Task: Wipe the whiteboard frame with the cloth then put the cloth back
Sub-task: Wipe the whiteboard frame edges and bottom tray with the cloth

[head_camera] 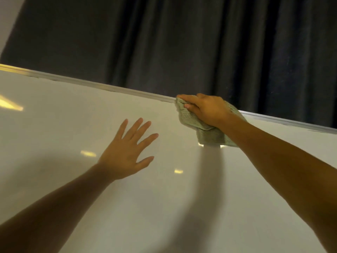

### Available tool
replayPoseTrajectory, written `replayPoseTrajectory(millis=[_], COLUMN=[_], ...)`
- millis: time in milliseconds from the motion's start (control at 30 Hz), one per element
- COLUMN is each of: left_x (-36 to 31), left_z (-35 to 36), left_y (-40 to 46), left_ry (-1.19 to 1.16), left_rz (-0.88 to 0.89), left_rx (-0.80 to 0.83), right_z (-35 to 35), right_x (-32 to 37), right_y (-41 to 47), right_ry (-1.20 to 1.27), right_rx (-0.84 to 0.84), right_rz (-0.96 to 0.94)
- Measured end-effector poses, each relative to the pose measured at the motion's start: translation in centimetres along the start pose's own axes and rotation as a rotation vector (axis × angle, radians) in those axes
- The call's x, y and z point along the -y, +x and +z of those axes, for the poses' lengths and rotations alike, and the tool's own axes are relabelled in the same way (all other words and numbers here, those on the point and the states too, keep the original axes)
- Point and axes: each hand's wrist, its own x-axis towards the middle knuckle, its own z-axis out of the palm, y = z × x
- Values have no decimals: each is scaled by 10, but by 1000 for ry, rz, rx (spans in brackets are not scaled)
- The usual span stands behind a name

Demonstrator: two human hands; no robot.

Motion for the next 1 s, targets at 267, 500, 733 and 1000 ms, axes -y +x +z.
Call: replayPoseTrajectory(millis=[267,500,733,1000], left_x=[-92,-85,-79,-91], left_z=[16,22,14,3], left_y=[68,64,59,64], left_ry=[-42,0,-21,-16], left_rz=[-152,-150,-154,-175], left_rx=[-56,-58,-7,56], right_z=[-4,-9,-10,-11], right_x=[-10,-45,-79,-154], right_y=[-1,-21,-51,-101], right_ry=[2,15,38,17], right_rx=[4,60,25,-7], right_rz=[-94,-44,0,30])
